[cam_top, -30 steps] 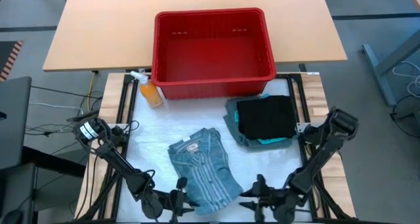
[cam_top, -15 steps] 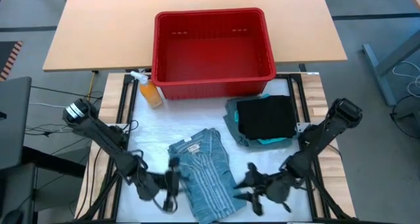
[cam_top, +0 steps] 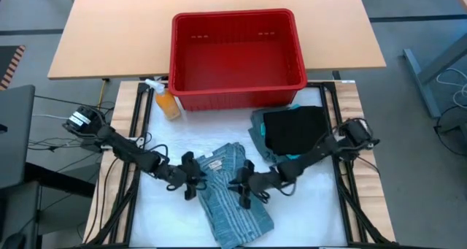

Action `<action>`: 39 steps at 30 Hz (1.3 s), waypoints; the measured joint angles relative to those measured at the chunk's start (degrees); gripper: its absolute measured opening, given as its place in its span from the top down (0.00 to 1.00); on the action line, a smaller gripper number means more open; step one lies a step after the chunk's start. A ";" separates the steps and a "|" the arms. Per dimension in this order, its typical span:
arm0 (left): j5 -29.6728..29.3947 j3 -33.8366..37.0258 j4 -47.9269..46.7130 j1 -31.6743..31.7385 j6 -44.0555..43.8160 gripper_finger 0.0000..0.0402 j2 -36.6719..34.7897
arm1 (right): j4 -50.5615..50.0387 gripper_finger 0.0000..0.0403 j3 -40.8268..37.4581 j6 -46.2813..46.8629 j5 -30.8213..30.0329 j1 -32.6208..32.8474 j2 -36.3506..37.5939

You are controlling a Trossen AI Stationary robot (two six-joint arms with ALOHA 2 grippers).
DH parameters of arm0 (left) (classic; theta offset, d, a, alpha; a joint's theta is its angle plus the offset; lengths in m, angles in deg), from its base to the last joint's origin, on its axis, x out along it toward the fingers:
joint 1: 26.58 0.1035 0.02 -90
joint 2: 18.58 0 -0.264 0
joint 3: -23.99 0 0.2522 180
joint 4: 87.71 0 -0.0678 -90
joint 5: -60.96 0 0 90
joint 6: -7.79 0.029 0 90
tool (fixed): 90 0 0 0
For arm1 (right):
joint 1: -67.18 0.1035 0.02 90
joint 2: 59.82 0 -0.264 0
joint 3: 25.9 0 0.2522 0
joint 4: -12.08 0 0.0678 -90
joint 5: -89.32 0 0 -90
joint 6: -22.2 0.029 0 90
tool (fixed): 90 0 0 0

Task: Fold Laundry from Bin
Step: Fold the blue patterned polo

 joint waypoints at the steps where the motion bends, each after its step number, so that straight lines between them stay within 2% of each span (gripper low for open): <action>1: -0.25 0.68 0.00 0.71 0.13 0.76 -0.02 | -0.03 0.70 0.00 -0.24 1.30 -0.99 -1.14; 7: -3.38 2.03 -1.03 6.94 7.21 0.76 -0.02 | 0.76 0.70 0.53 -4.18 5.42 -5.36 -5.81; 11: -3.48 2.07 -1.42 13.52 13.92 0.76 -0.39 | -1.98 0.70 3.20 -8.96 7.86 -8.27 -4.79; 14: -2.04 1.33 -1.64 17.41 17.89 0.76 -4.34 | -10.01 0.70 7.34 -12.35 10.40 -10.18 -0.33; 18: 2.42 0.22 -2.55 19.57 20.98 0.76 -13.72 | -25.69 0.70 12.59 -14.06 11.75 -11.66 6.60; 21: 6.40 0.15 -5.41 19.28 17.88 0.76 -21.30 | -33.05 0.70 13.31 -5.64 12.37 -12.18 12.03; 26: 18.90 1.70 -7.60 15.79 10.25 0.76 -27.34 | -34.58 0.68 7.74 12.20 14.32 -9.15 18.01; 28: 18.72 2.23 -7.06 14.20 9.43 0.76 -27.62 | -33.71 0.65 5.11 18.49 13.67 -6.55 18.62; 31: 12.32 2.27 -6.47 13.10 8.29 0.74 -26.51 | -32.37 0.59 2.41 28.76 12.22 -1.99 18.40; 32: 12.00 2.27 -6.26 13.14 9.58 0.72 -25.90 | -32.06 0.57 1.88 31.98 11.79 -0.51 17.96; 37: 15.52 1.91 0.45 15.60 13.55 0.59 -21.52 | -32.73 0.46 1.51 44.14 11.49 5.40 14.44; 39: 16.92 1.24 0.99 17.74 13.57 0.52 -19.23 | -31.06 0.43 1.57 47.85 9.07 7.73 14.85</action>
